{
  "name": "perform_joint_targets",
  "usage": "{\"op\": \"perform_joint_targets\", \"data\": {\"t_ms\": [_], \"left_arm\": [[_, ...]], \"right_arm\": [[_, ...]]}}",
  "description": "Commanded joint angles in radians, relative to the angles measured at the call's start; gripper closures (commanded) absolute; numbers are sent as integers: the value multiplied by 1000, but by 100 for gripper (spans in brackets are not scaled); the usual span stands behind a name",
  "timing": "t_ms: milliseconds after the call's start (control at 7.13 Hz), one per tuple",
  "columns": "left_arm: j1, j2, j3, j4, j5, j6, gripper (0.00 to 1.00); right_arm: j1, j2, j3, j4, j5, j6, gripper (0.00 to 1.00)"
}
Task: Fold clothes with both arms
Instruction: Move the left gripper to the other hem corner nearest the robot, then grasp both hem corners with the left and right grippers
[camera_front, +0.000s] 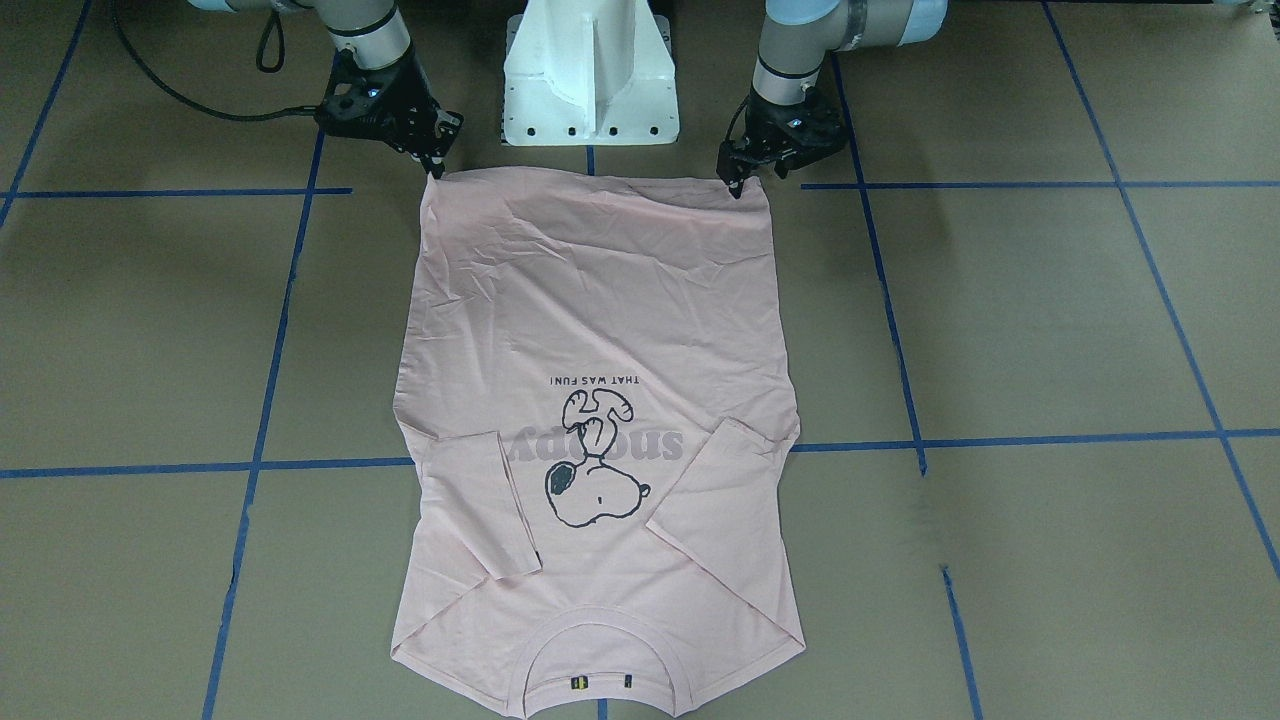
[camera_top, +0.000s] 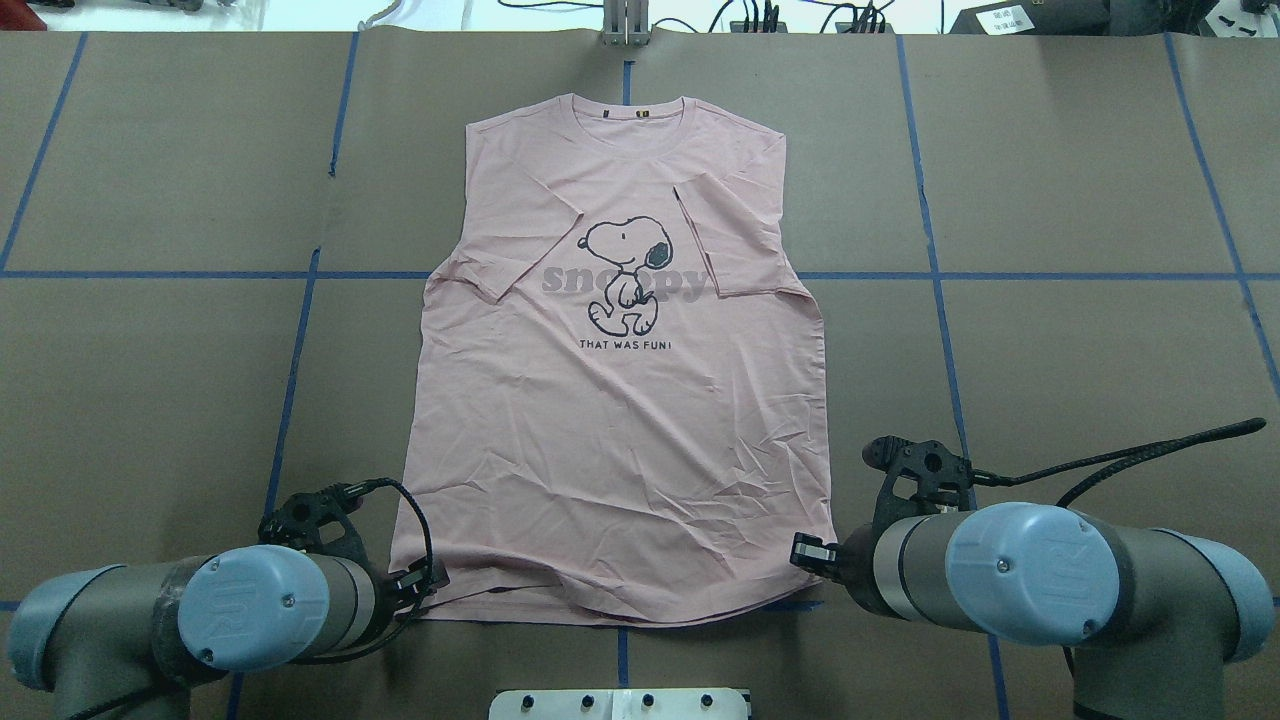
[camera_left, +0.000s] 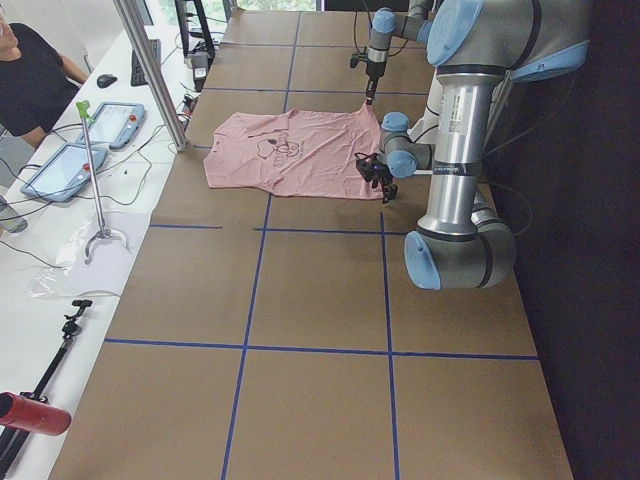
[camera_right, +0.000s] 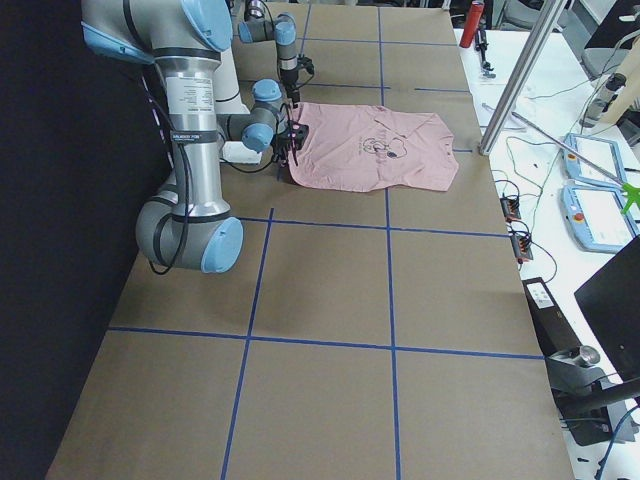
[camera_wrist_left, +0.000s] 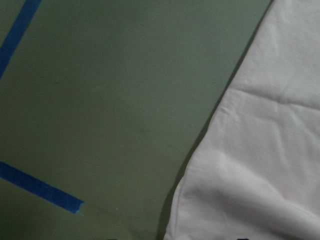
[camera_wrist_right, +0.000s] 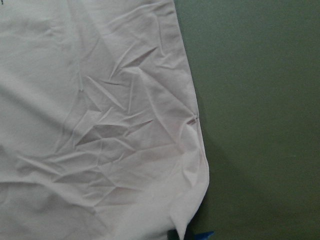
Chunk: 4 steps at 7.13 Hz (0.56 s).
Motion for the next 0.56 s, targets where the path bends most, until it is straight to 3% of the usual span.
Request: {"op": "perform_joint_targets", "data": {"t_ms": [0, 420], "left_arm": [[7, -11, 1, 34, 0, -3, 33], [8, -19, 1, 34, 0, -8, 75]], "right_arm": [[6, 0, 2, 0, 5, 0, 100], [12, -2, 1, -2, 13, 0, 100]]}}
